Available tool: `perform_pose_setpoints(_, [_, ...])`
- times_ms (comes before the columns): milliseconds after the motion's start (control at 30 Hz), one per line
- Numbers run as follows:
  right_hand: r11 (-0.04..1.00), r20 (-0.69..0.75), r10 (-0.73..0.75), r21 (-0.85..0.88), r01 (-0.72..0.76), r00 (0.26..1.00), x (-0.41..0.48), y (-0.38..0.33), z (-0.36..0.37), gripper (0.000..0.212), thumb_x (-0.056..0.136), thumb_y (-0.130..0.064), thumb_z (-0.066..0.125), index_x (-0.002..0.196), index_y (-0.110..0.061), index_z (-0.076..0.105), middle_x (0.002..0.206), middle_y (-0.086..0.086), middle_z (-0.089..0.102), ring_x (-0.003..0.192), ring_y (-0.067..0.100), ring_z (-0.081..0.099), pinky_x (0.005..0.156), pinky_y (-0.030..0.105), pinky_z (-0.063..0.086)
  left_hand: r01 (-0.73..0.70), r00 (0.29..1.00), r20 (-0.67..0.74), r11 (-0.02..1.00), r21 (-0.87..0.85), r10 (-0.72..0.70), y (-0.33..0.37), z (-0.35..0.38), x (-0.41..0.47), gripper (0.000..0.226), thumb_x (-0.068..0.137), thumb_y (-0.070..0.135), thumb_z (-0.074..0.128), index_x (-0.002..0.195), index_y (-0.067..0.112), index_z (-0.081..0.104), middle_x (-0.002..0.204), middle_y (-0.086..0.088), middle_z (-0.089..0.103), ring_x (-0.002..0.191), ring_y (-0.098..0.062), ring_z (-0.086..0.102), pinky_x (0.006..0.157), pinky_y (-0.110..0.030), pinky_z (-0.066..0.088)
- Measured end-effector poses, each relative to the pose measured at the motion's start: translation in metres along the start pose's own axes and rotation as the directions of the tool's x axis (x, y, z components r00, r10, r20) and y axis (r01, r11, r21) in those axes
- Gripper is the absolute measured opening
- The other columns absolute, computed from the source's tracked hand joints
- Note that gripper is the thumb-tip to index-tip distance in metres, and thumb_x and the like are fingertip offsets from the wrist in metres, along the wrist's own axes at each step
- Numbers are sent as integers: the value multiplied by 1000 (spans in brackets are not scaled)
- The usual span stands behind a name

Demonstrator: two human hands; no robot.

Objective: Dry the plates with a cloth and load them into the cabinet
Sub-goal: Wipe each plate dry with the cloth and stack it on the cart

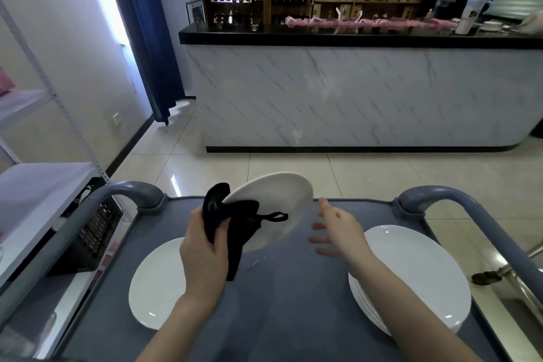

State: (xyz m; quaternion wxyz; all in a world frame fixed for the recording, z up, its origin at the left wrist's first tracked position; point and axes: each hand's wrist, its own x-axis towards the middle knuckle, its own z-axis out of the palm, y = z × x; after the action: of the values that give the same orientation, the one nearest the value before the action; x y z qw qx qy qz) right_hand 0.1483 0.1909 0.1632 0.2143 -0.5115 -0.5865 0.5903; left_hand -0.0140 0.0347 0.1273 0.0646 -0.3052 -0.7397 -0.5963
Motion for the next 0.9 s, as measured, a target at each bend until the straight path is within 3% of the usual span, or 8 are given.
perform_pose_setpoints(133, [931,293,115,301,-206,949,-13,-11,20,61,91,-64,51,108,-7,64,98,14,75,82,29,76,68,44,61,-311,950,42,945,104,308,-5,-1,-9,29,92,9,57,115,26,53,95,8,67,86,-6,55,73,-13,40])
perform_pose_setpoints(233, [902,320,129,354,-245,939,-17,-10,34,44,91,-51,62,93,-8,58,79,10,71,79,27,72,83,45,57,-559,829,128,798,225,544,-15,-1,-23,26,88,14,51,114,16,55,98,-3,71,91,-16,57,67,-22,42])
perform_pose_setpoints(400, [885,306,167,373,-279,937,-16,0,38,13,96,-19,57,85,-12,56,76,7,61,70,22,64,75,34,40,-595,801,200,786,169,564,-29,-14,-32,26,94,15,55,119,17,61,114,6,69,98,-12,63,72,-13,43])
perform_pose_setpoints(567, [820,314,114,506,-268,942,-13,1,30,17,97,-6,51,105,7,58,94,20,63,77,28,66,70,36,57,-649,744,291,755,99,601,-24,-21,-36,26,99,23,53,124,18,60,125,6,65,106,-10,62,82,-11,45])
perform_pose_setpoints(667, [799,350,99,530,-284,932,-12,4,24,20,97,-6,50,109,9,59,95,23,69,75,30,72,61,42,60,-558,790,321,830,23,522,-16,-24,-36,27,98,29,53,124,24,60,122,13,65,107,-4,61,88,-13,47])
perform_pose_setpoints(767, [772,363,71,569,-282,929,-11,11,17,20,98,-5,48,111,5,59,93,19,74,77,28,73,59,41,59,-196,945,261,980,-36,199,-6,-23,-35,34,90,17,63,108,45,59,97,29,67,87,7,62,72,-4,43])
perform_pose_setpoints(833, [805,369,30,542,-241,929,-11,16,13,20,97,-5,49,113,0,61,95,16,73,78,26,71,61,40,58,53,981,192,995,-83,-36,-6,-18,-26,40,91,8,65,96,47,59,86,23,68,79,3,62,64,-6,41])
perform_pose_setpoints(900, [841,379,-8,504,-199,925,-12,23,10,19,97,-6,50,110,-5,64,95,13,73,80,24,69,65,40,58,159,981,134,976,-146,-139,-5,-15,-14,28,95,15,62,98,43,60,88,19,69,82,0,63,69,-13,44])
